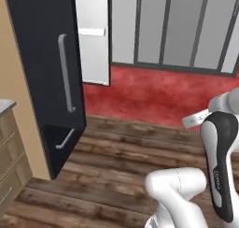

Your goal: Retrieve the apple and mango from the fridge and place them into the bowl on the dining table.

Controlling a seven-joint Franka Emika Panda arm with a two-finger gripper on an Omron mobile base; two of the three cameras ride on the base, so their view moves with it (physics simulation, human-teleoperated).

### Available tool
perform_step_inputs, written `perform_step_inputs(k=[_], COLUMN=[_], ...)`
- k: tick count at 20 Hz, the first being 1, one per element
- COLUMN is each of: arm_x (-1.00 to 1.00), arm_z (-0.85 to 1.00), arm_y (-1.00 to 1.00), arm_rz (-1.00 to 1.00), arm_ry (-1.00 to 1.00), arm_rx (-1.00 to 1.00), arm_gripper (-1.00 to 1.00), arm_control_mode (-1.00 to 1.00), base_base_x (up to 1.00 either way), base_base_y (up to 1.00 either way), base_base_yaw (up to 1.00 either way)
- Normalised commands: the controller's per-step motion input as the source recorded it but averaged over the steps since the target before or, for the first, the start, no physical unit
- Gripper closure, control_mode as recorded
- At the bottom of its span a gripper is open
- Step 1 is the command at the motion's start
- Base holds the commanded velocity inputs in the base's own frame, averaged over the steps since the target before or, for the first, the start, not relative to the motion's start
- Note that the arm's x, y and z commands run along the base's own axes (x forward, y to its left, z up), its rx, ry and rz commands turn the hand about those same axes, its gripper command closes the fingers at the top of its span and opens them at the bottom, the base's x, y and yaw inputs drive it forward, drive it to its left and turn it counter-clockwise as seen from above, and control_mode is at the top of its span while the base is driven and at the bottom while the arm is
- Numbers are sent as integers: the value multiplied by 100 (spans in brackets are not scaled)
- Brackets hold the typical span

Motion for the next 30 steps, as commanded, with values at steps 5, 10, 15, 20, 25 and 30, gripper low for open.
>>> perform_step_inputs(k=[5,10,15,20,25,30], arm_x=[0,0,0,0,0,0], arm_z=[0,0,0,0,0,0], arm_y=[0,0,0,0,0,0], arm_rz=[0,0,0,0,0,0], arm_ry=[0,0,0,0,0,0], arm_rx=[0,0,0,0,0,0], arm_gripper=[-100,-100,-100,-100,-100,-100], arm_control_mode=[100,100,100,100,100,100], base_base_x=[87,52,30,40,47,46], base_base_y=[-34,-84,-97,-44,-17,-31], base_base_yaw=[47,40,28,30,36,36])
